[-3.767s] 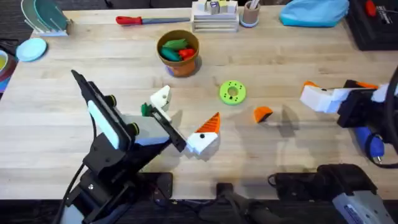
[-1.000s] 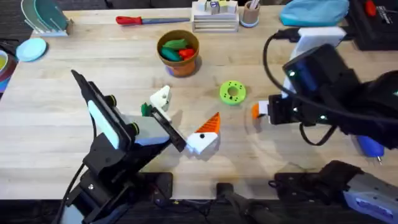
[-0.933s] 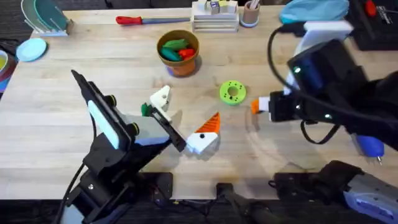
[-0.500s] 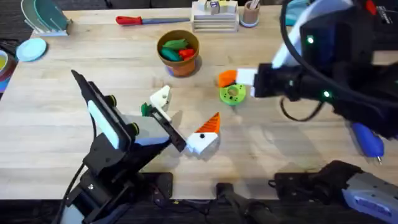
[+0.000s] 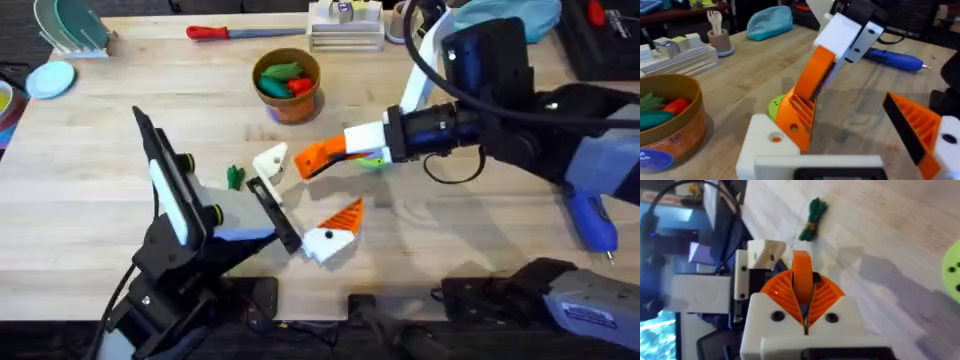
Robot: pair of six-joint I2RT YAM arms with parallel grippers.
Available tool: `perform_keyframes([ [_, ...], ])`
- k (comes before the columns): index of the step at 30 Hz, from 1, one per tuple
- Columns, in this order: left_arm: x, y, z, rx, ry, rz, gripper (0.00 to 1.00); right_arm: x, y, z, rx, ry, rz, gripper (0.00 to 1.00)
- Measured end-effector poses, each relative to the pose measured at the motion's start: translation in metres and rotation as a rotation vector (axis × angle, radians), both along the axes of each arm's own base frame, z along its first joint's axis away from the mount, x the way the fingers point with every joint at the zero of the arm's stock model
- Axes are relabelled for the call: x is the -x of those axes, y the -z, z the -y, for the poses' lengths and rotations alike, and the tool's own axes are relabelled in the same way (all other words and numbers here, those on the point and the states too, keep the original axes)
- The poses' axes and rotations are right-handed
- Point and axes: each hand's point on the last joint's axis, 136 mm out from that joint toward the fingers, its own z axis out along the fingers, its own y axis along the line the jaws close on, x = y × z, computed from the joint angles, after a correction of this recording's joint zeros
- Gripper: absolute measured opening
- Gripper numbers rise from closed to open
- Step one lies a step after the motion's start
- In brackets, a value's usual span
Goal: Pick up the gripper from the table and insert it into the empty holder that is missing its gripper. Then pick up a screw, insert it into the mounting hole, and use the screwdriver to tighten it. Finally, clean up the table by picking up the vegetable and placing it into the bucket.
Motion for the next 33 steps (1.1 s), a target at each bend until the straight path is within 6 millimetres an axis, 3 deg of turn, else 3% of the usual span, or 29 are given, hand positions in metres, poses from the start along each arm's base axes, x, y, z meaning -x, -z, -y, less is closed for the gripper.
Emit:
perform_keyframes([
  [16, 0.006, -0.001, 0.004, 0.006, 0.039, -0.003, 0.993, 0.023, -0.019, -0.007, -0.117, -0.124, -0.069, 0.011],
  [25, 0.004, -0.001, 0.003, 0.005, 0.030, -0.003, 0.993, 0.003, -0.028, -0.007, -0.152, -0.066, -0.033, 0.011],
  [33, -0.004, 0.001, -0.003, 0.015, -0.025, -0.029, 0.993, -0.006, -0.010, -0.017, -0.192, -0.085, -0.183, 0.009],
])
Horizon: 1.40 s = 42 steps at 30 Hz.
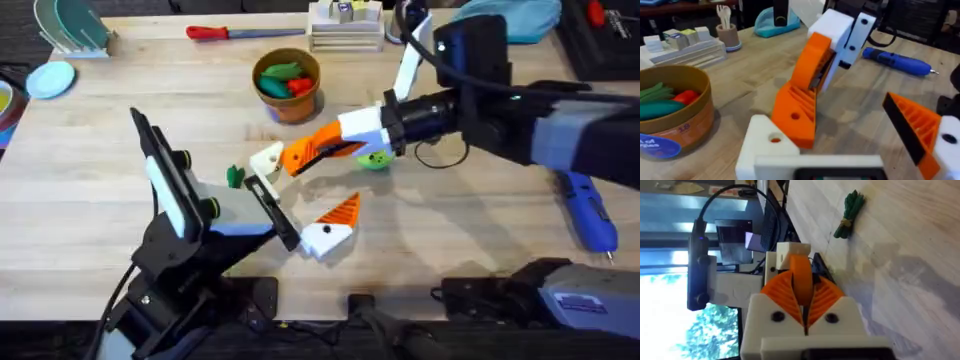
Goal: Pick up the gripper from the table and insert it into the empty holder that is missing its gripper. Then pick up a screw, insert it into the mounting hole, and use the screwdriver to tighten it. Finally, clean up the table by picking up the vegetable and placing it into the bucket.
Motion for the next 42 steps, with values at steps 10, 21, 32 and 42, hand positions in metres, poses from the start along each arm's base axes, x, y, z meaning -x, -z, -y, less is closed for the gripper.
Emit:
perform_keyframes([
  [10, -0.002, 0.000, -0.002, 0.010, -0.016, -0.017, 0.992, -0.008, 0.014, -0.010, -0.056, -0.044, -0.115, 0.008],
  [21, -0.003, 0.000, -0.002, 0.013, -0.022, -0.019, 0.992, -0.002, 0.014, -0.030, -0.047, -0.052, -0.078, 0.008],
  [32, -0.008, 0.001, -0.007, 0.023, -0.063, -0.039, 0.993, -0.002, 0.018, -0.046, -0.010, -0.017, -0.033, 0.015],
  [42, -0.006, 0.000, -0.005, 0.013, -0.043, -0.021, 0.993, 0.003, 0.020, -0.049, 0.001, -0.029, -0.032, 0.541],
])
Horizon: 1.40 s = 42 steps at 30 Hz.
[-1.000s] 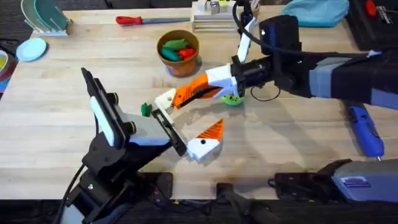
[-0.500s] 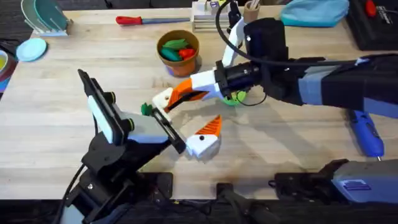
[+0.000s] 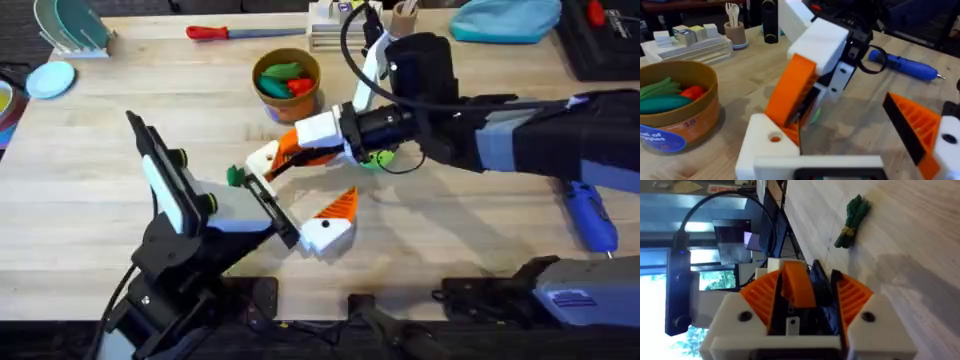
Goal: Pick up the gripper from the table and insert it into the empty holder that is missing its gripper. Then pick up a screw, insert it into the mounting hole, and use the screwdriver to tighten it. Finally, clean up the table by picking up the vegetable and placing it into the bucket.
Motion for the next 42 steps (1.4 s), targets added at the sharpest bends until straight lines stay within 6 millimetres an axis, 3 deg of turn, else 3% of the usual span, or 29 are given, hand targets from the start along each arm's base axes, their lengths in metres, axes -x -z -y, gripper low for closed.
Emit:
perform_keyframes([
  [3, 0.000, 0.000, 0.000, -0.006, 0.001, 0.009, 0.992, 0.000, 0.001, 0.001, 0.002, 0.001, 0.000, 0.688],
  [11, 0.013, -0.001, 0.010, -0.009, 0.089, 0.022, 0.992, 0.007, -0.006, 0.004, -0.037, -0.055, -0.017, 0.914],
  [16, 0.015, -0.001, 0.011, -0.010, 0.100, 0.024, 0.992, 0.000, -0.008, 0.011, -0.048, -0.043, -0.016, 0.992],
  [24, 0.015, -0.001, 0.011, -0.009, 0.104, 0.024, 0.993, -0.010, -0.009, 0.022, -0.029, -0.014, 0.069, 0.993],
  [28, 0.015, -0.001, 0.011, -0.010, 0.104, 0.025, 0.993, -0.009, -0.004, 0.039, 0.136, 0.035, 0.110, 0.993],
  [35, 0.015, -0.001, 0.011, -0.010, 0.104, 0.025, 0.993, -0.026, -0.007, 0.091, 0.531, 0.145, 0.385, 0.994],
  [39, 0.015, -0.002, 0.011, -0.011, 0.104, 0.027, 0.992, -0.029, 0.012, 0.129, 0.794, 0.163, 0.461, 0.994],
  [42, 0.015, -0.002, 0.011, -0.011, 0.105, 0.027, 0.993, -0.029, 0.027, 0.143, 0.901, 0.147, 0.462, 0.994],
])
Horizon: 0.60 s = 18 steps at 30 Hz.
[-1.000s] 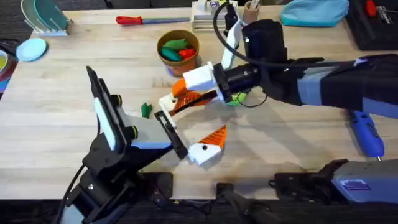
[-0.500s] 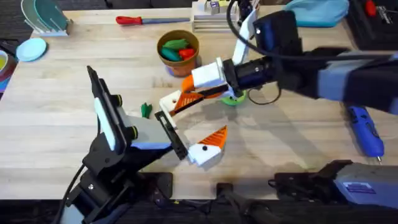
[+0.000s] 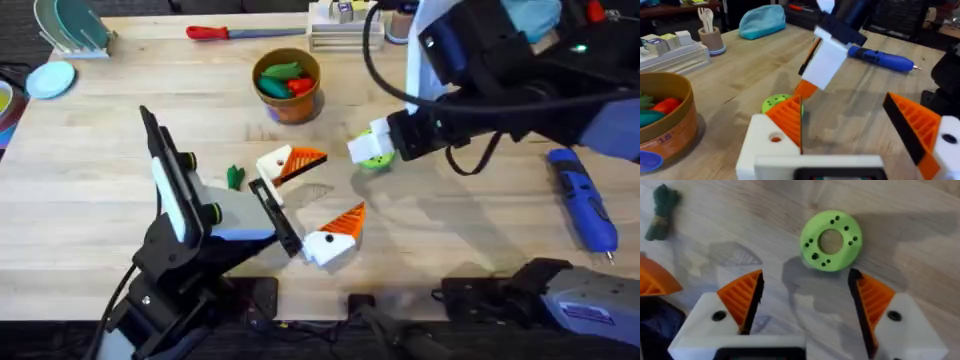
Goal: Pick up the gripper from the table and insert it into the empty holder that is missing its gripper. Then pick up a screw, insert it into the mounting hole, and use the screwdriver to tighten it. Finally, clean up the table by picking up the vegetable and placing it into the bucket.
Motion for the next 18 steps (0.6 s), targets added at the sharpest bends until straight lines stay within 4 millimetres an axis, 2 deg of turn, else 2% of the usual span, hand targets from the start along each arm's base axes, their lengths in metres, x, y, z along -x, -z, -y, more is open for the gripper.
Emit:
perform_keyframes([
  [1, 0.000, 0.000, 0.000, 0.000, 0.000, 0.000, 0.993, -0.001, 0.003, 0.002, 0.020, -0.001, 0.000, 0.986],
  [3, 0.000, 0.000, 0.000, 0.000, 0.000, 0.000, 0.993, -0.004, 0.008, 0.005, 0.048, 0.002, 0.002, 0.885],
  [5, 0.000, 0.000, 0.000, 0.000, 0.000, 0.000, 0.993, -0.006, 0.014, 0.006, 0.070, 0.001, 0.000, 0.848],
  [7, 0.000, 0.000, 0.000, 0.000, 0.000, 0.000, 0.993, -0.006, 0.022, 0.002, 0.092, -0.022, -0.008, 0.822],
  [10, 0.000, 0.000, 0.000, 0.000, 0.000, 0.000, 0.993, -0.001, 0.036, -0.005, 0.140, -0.072, -0.023, 0.682],
  [15, 0.000, 0.000, 0.000, 0.000, 0.000, 0.000, 0.993, 0.006, 0.056, -0.013, 0.220, -0.130, -0.033, 0.509],
  [18, 0.000, 0.000, 0.000, 0.000, 0.000, 0.000, 0.992, 0.004, 0.065, -0.014, 0.251, -0.136, -0.035, 0.446],
])
